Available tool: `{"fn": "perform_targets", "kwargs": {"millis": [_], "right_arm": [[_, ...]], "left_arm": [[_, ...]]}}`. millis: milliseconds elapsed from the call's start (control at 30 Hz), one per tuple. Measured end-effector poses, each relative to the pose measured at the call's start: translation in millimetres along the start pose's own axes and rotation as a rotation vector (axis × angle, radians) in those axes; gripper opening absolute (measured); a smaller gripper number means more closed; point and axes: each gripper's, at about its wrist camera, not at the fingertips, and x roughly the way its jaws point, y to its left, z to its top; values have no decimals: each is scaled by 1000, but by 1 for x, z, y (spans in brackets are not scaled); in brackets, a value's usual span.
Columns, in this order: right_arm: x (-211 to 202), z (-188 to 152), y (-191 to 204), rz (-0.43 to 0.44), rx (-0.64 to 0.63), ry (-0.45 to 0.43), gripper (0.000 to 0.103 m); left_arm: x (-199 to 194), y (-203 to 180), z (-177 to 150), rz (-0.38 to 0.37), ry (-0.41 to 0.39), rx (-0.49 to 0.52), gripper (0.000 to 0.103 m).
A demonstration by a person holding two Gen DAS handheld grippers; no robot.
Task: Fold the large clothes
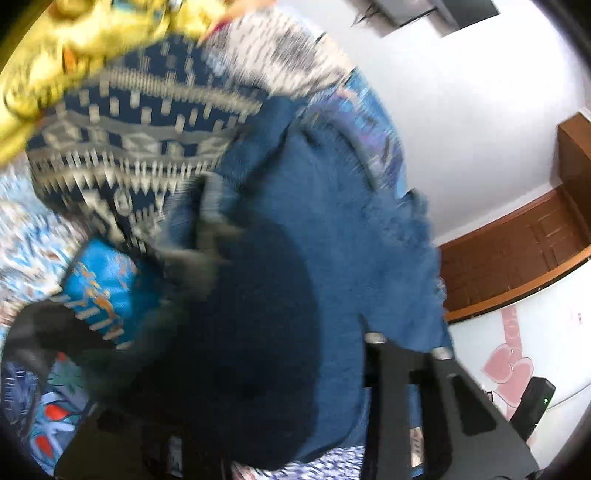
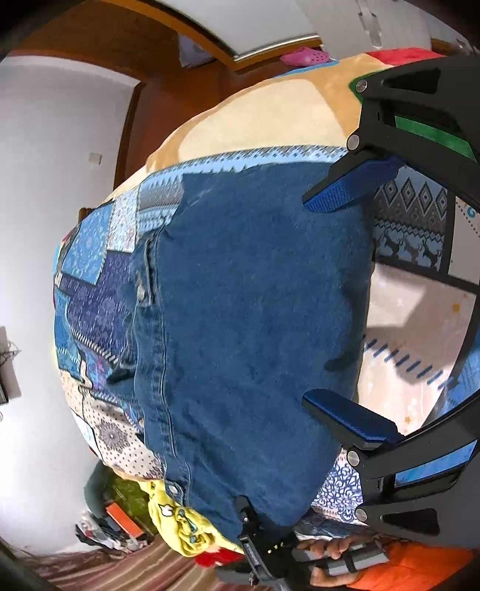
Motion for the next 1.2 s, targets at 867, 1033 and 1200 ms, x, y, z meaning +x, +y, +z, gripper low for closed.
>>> {"fn": "perform_targets", "kwargs": {"millis": [867, 1033, 1200], "right_arm": [[69, 16, 131, 340, -121, 203, 99], [15, 10, 62, 304, 15, 60, 99], [-30, -14, -6, 173, 130, -52, 100]], "left_arm": [[-117, -85, 2, 232, -251, 425, 20], [-96, -162, -15, 185, -242, 579, 20], [-39, -248, -71, 84, -175, 771, 20]]}}
